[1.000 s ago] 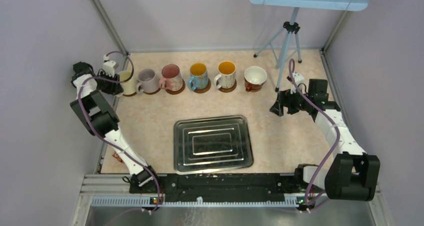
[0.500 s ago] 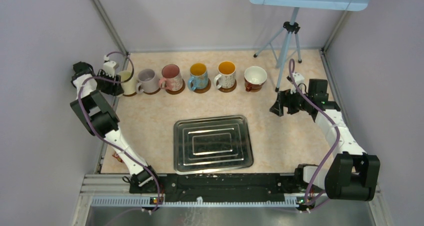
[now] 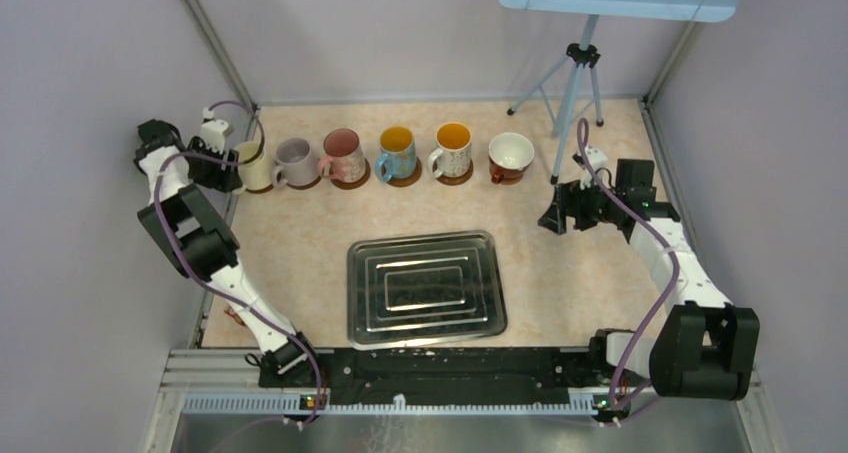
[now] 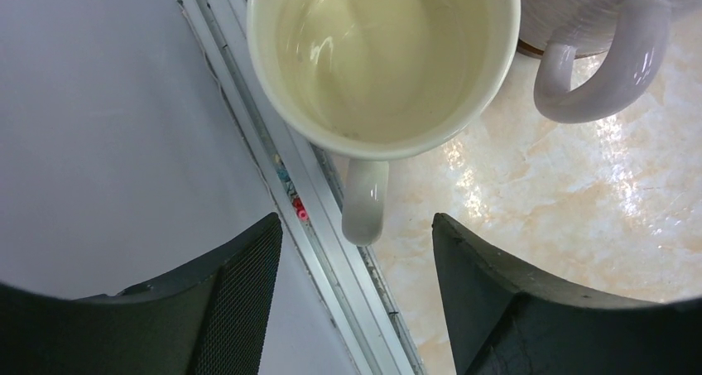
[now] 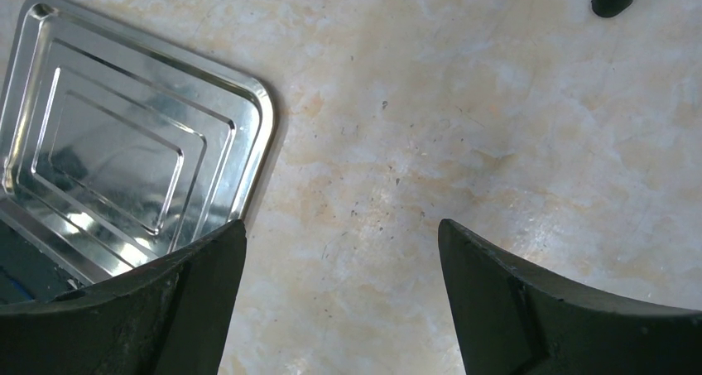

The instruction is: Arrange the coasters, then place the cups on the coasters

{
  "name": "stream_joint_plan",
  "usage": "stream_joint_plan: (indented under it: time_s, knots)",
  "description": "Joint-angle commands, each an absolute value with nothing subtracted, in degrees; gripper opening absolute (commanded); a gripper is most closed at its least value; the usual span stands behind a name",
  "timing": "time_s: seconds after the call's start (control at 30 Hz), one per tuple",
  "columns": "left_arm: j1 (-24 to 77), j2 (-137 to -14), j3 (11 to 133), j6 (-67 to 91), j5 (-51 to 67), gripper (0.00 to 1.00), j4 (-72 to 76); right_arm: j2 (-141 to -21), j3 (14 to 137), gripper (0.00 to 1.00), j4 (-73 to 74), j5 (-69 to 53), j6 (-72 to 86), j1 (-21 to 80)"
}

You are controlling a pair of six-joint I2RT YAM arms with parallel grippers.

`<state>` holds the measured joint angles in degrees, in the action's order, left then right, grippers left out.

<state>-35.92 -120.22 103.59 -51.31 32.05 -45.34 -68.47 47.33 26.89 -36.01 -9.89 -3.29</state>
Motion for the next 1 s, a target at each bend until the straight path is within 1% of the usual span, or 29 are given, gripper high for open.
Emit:
stream_joint_plan:
  time_s: [0.0, 0.17, 0.27, 0.97]
  knots:
    - [-38.14, -116.63, 103.10, -53.54, 30.25, 0.72, -45.99, -68.89, 50.32, 0.85, 27.60, -37.15, -10.72, -3.78]
    - [-38.18, -116.89, 102.57, -57.13, 27.14, 0.69, -49.35, -68.90, 50.19, 0.85, 27.49, -36.83, -10.65, -3.78]
    - [-38.22, -117.13, 101.60, -57.93, 25.81, 0.68, -48.95, -69.36, 50.19, 0.85, 27.34, -36.91, -10.31, -3.78]
    - [-38.14, -119.53, 103.09, -52.30, 24.79, 0.50, -42.89, -69.30, 49.57, 0.85, 27.11, -36.17, -10.27, -3.78]
